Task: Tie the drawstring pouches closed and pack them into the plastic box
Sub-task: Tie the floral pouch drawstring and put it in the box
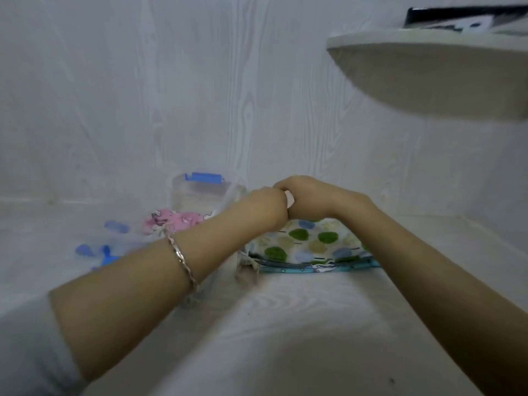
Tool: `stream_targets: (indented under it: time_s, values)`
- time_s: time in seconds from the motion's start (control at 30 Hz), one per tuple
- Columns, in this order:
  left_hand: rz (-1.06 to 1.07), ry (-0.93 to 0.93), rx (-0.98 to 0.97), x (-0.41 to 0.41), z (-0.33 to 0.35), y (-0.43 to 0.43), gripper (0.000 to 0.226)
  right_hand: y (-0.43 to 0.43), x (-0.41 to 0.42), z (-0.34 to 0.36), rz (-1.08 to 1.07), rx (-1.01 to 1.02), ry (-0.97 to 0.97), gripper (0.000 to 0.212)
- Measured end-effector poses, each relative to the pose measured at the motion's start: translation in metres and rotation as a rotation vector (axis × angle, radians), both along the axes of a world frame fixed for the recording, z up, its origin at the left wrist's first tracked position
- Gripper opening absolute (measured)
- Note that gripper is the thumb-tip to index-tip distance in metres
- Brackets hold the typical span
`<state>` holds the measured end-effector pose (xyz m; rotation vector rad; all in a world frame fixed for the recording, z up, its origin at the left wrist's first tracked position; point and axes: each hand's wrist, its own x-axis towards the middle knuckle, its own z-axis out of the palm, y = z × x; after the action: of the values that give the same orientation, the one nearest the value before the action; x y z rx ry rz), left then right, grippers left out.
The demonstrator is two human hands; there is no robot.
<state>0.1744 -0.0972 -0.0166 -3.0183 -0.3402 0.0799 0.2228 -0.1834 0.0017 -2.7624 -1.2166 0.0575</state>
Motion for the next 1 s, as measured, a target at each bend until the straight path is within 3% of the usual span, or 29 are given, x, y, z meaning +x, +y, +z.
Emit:
stream_targets:
  time_s: [0.13,0.2,0.3,0.37,0.43,0.5,0.53,0.6,0.63,0.67,0.73,0.8,0.9,1.0]
  values:
    - [0.184,0.071,-0.075,0.002,-0.073,-0.008,0.034,-0.037,0.011,-0.059,-0.023,0.028,0.203,0.042]
    - [0.205,-0.029,-0.064,0.001,-0.091,-0.006,0.029,-0.051,0.016,-0.079,-0.049,0.071,0.259,0.038]
    - [0.175,-0.187,0.132,-0.004,-0.091,-0.002,0.024,-0.064,0.021,-0.096,-0.078,0.154,0.282,0.034]
    - [0.150,-0.267,0.142,-0.002,-0.088,0.001,0.022,-0.066,0.021,-0.101,-0.090,0.234,0.283,0.040]
    - [0.072,-0.451,-0.085,0.001,-0.086,0.004,0.010,-0.063,0.016,-0.102,-0.069,0.334,0.263,0.057]
    - [-0.013,-0.688,-0.508,0.003,-0.078,0.003,0.007,-0.053,0.011,-0.101,-0.009,0.473,0.231,0.070]
    - [-0.052,-0.782,-0.704,0.004,-0.074,0.001,0.008,-0.046,0.010,-0.100,0.023,0.564,0.208,0.065]
    - [-0.080,-0.907,-1.029,0.002,-0.064,-0.005,0.003,-0.035,0.013,-0.098,0.018,0.751,0.115,0.034]
    - [-0.064,-0.948,-1.132,0.001,-0.061,-0.008,0.005,-0.031,0.014,-0.096,-0.036,0.818,0.070,0.016]
    - [-0.032,-0.995,-1.184,-0.001,-0.059,-0.010,0.005,-0.028,0.017,-0.093,-0.088,0.875,0.056,0.011]
    - [0.089,-1.038,-1.160,-0.002,-0.059,-0.010,0.010,-0.024,0.021,-0.087,-0.154,0.988,0.125,0.024]
    - [0.242,-0.865,-1.308,-0.002,-0.054,-0.011,0.034,-0.024,0.025,-0.079,-0.182,1.096,0.180,0.025]
    - [0.400,-0.299,-1.782,0.000,-0.045,-0.018,0.076,-0.028,0.023,-0.058,-0.156,1.152,0.111,0.009]
    - [0.412,-0.185,-2.037,0.013,-0.039,-0.021,0.088,-0.036,0.021,-0.030,-0.117,1.166,0.007,0.027]
